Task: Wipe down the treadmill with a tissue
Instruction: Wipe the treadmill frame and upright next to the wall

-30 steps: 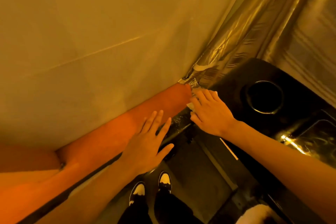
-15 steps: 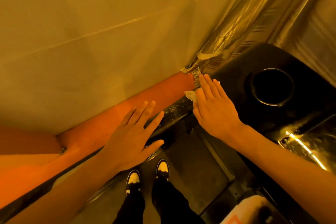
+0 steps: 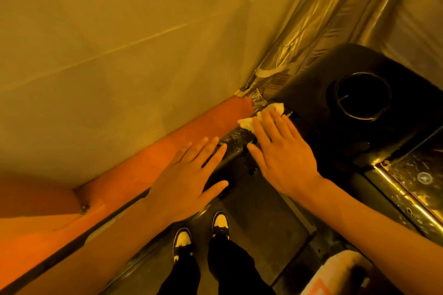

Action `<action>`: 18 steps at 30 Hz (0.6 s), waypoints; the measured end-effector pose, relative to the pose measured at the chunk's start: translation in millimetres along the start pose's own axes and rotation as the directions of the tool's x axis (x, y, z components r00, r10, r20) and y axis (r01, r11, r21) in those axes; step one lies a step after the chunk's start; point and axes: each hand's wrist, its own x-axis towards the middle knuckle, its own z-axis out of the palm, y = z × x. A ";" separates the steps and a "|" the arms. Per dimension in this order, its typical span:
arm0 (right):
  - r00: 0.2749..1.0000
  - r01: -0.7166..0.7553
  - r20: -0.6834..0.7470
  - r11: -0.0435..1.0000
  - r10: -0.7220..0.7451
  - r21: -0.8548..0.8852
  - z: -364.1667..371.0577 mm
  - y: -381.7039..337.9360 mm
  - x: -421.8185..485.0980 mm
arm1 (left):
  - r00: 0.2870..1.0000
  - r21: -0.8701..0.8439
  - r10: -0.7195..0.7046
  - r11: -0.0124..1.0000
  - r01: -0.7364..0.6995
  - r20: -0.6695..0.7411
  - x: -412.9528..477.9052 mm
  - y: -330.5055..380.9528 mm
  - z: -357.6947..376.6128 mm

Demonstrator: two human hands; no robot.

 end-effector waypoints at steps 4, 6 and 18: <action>0.998 0.041 0.049 0.998 -0.039 -0.048 -2.8 11.8 2.1 | 1.000 -0.022 0.000 1.000 0.000 -0.001 -1.3 -0.5 -0.5; 0.995 -0.096 0.026 0.994 0.097 -0.052 -9.2 21.8 11.3 | 1.000 -0.037 0.001 0.999 -0.002 -0.010 -1.5 -0.6 0.1; 0.974 -0.220 0.054 0.976 0.219 0.004 -12.5 3.1 17.0 | 1.000 -0.005 0.001 1.000 -0.001 -0.027 -6.5 -2.6 -1.2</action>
